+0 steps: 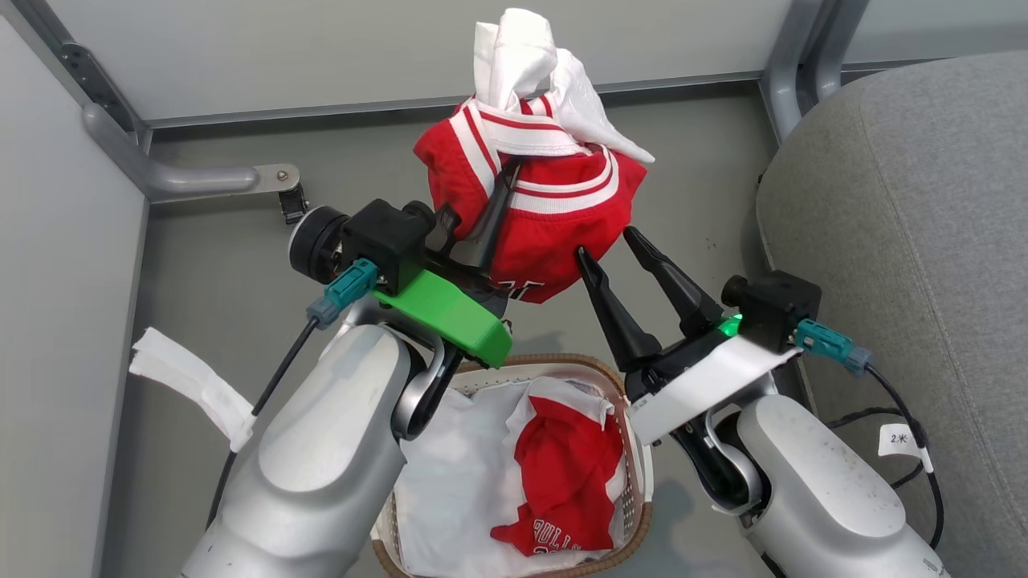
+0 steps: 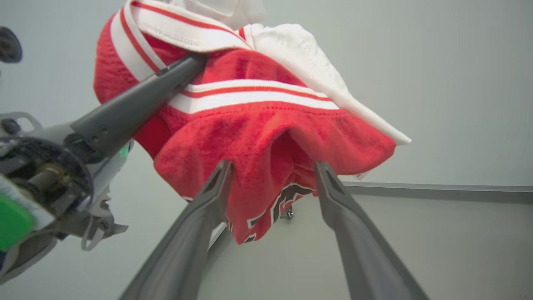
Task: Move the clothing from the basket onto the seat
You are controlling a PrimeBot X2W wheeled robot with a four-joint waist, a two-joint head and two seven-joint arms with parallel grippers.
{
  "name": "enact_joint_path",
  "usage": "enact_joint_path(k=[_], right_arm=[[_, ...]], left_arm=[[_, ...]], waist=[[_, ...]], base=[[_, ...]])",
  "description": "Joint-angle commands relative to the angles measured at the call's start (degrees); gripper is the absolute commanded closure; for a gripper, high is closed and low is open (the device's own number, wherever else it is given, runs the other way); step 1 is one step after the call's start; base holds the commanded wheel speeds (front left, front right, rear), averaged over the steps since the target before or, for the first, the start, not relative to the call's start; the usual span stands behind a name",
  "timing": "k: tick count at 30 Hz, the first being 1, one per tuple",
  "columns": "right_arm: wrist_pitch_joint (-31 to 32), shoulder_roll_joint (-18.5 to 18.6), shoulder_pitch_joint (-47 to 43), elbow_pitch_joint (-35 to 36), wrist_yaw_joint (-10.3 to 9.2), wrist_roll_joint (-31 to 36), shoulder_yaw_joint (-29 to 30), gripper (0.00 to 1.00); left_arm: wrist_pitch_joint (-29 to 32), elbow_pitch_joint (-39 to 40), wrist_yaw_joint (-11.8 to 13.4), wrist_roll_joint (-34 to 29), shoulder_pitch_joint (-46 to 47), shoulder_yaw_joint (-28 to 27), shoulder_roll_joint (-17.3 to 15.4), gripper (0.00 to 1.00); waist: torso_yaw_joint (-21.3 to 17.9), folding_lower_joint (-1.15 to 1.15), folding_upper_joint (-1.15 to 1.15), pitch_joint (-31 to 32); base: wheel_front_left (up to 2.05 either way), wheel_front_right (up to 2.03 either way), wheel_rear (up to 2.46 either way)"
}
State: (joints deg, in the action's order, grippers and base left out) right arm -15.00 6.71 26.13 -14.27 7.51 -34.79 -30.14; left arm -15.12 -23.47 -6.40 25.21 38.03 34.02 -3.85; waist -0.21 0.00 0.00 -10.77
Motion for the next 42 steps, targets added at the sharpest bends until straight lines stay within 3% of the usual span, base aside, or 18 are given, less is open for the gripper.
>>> enact_joint_path(k=[1, 17, 38, 39, 40, 41, 42], right_arm=[[-0.26, 0.41, 0.63, 0.14, -0.04, -1.26, -0.31, 0.00], [-0.26, 1.34, 5.20, -3.15, -0.04, -9.73, -5.21, 0.00], [-0.26, 3.61, 12.75, -6.24, -0.04, -7.25, -9.80, 0.00], [-0.27, 3.61, 13.03, -6.39, -0.04, -7.27, -9.97, 0.41], [-0.27, 3.66, 13.36, -6.40, -0.04, -6.95, -9.94, 0.61], [-0.27, 3.70, 13.62, -6.48, -0.04, -6.70, -9.72, 0.96], [-0.27, 3.64, 13.63, -6.55, -0.04, -6.53, -9.50, 1.00]], left_arm=[[-0.05, 0.00, -0.19, 0.52, -0.95, 0.14, 0.23, 1.00], [-0.05, 0.84, -0.93, 3.19, 0.75, 3.38, 0.62, 1.00], [0.02, 0.94, -1.18, 12.82, 3.27, 9.93, 0.65, 1.00], [0.01, 0.94, -1.18, 12.96, 3.51, 10.13, 0.57, 1.00], [0.00, 0.91, -1.18, 13.12, 3.69, 10.31, 0.48, 1.00], [-0.01, 0.84, -1.19, 13.48, 3.82, 10.50, 0.46, 1.00], [-0.03, 0.76, -1.19, 13.64, 3.91, 10.68, 0.37, 1.00]], waist=[[0.27, 0.00, 0.00, -0.08], [2.35, 0.00, 0.00, -1.52], [5.90, 0.00, 0.00, -4.32], [6.02, 0.00, 0.00, -4.45], [6.11, 0.00, 0.00, -4.54], [6.23, 0.00, 0.00, -4.64], [6.32, 0.00, 0.00, -4.73]], base=[[0.00, 0.00, 0.00], [0.00, 0.00, 0.00], [0.00, 0.00, 0.00], [0.00, 0.00, 0.00], [0.00, 0.00, 0.00], [0.00, 0.00, 0.00], [0.00, 0.00, 0.00]])
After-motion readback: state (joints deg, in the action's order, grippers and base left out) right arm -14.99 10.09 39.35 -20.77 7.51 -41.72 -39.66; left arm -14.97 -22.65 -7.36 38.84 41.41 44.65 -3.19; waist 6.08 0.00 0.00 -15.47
